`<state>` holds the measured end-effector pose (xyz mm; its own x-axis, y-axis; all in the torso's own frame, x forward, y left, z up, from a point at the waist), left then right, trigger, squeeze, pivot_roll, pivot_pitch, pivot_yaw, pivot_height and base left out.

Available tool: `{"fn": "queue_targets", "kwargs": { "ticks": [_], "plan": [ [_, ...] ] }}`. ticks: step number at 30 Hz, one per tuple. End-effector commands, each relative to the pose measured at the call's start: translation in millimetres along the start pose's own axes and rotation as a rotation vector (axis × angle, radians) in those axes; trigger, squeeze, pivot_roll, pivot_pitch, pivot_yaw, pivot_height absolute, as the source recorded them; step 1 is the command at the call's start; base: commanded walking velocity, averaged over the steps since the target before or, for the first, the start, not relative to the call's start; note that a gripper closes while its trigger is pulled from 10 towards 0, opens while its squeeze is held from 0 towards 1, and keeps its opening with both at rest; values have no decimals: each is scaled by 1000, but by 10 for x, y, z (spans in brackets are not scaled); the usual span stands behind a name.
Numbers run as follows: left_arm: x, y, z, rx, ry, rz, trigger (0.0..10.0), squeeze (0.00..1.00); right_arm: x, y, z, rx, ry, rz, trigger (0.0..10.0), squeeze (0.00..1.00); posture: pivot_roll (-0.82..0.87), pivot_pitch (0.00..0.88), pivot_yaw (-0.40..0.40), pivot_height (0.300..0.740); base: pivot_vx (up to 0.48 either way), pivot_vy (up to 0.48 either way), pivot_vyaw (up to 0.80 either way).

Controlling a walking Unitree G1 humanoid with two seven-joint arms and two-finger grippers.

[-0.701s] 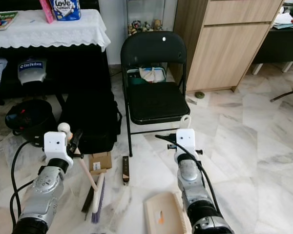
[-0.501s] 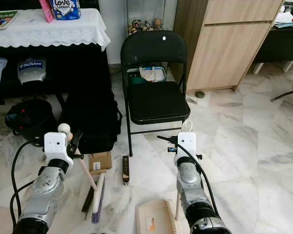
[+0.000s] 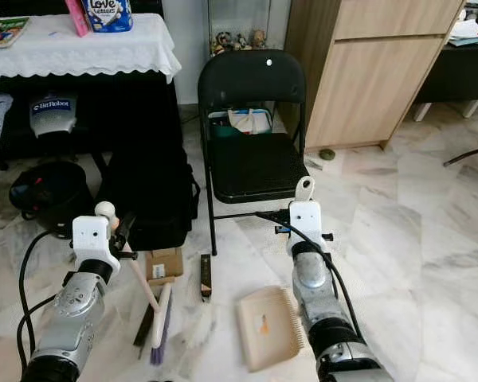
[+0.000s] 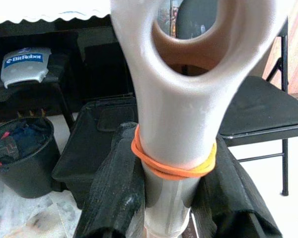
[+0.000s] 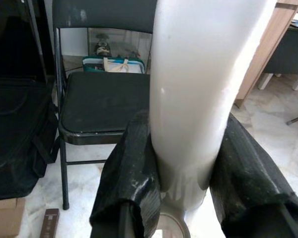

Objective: Sweep floor

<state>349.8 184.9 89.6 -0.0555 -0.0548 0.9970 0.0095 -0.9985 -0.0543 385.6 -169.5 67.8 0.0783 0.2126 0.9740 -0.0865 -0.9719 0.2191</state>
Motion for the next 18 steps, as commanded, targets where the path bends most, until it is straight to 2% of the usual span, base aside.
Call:
{"fn": "queue_targets", "kwargs": {
  "ticks": [1, 10, 18],
  "plan": [
    [40, -21, -7, 2, 22, -3, 10000, 0, -14, -10, -15, 9, 7, 6, 10000, 0, 27, 91, -22, 740, 0, 0, 0],
    [23, -8, -7, -10, 16, 3, 10000, 0, 6, -77, -38, 34, 33, 24, 10000, 0, 26, 83, -20, 740, 0, 0, 0],
    [16, -15, -11, -7, 13, 3, 10000, 0, -7, -113, -53, 49, 34, 29, 10000, 0, 27, 91, -21, 740, 252, 0, 0]
  ]
}}
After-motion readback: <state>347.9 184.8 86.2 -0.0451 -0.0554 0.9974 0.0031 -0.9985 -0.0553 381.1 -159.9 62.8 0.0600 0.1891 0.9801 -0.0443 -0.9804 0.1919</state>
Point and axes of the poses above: a point about 5 cm out from each wrist's last joint towards the gripper, its own z axis pointing out of the wrist towards the gripper, its own x axis along the axis of the wrist's last joint, y = z × x, the point moved 5 cm from there along z, pointing out of the wrist towards the gripper, and after that the axes turned 1 degree about -z, right-handed, at the moved point
